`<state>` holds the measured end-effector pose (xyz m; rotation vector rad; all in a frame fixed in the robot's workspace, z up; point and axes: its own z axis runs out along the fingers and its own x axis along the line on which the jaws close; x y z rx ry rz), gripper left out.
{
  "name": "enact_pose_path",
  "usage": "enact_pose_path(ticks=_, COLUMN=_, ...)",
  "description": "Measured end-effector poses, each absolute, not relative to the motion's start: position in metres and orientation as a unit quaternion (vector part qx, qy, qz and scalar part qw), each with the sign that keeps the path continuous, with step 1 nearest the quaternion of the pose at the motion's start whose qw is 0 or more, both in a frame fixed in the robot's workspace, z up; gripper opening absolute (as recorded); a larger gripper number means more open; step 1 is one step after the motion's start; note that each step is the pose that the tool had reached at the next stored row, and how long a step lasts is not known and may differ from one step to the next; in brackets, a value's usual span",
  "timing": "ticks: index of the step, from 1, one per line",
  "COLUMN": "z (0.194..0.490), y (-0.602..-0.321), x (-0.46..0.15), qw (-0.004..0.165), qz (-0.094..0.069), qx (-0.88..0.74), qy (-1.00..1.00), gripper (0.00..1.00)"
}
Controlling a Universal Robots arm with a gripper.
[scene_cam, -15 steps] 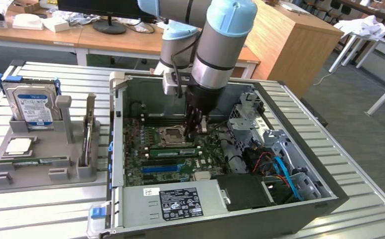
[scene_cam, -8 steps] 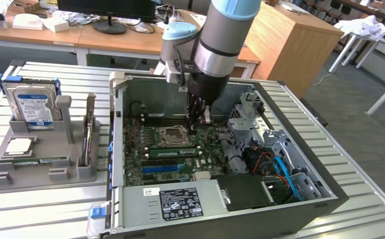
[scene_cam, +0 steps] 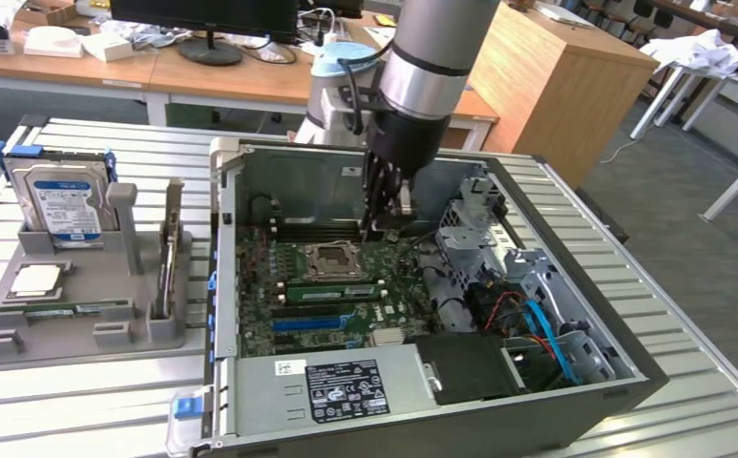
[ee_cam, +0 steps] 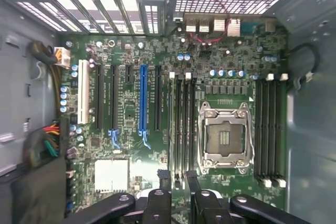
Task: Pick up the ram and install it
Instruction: 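Insert the ram into the slot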
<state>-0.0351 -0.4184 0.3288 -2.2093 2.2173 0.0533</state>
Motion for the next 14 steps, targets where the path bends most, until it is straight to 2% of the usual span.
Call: enact_pose_path(ticks=14, z=0.357, y=-0.418, x=-0.035, qw=0.006, qz=0.017, qx=-0.706, qy=0.708, gripper=0.25)
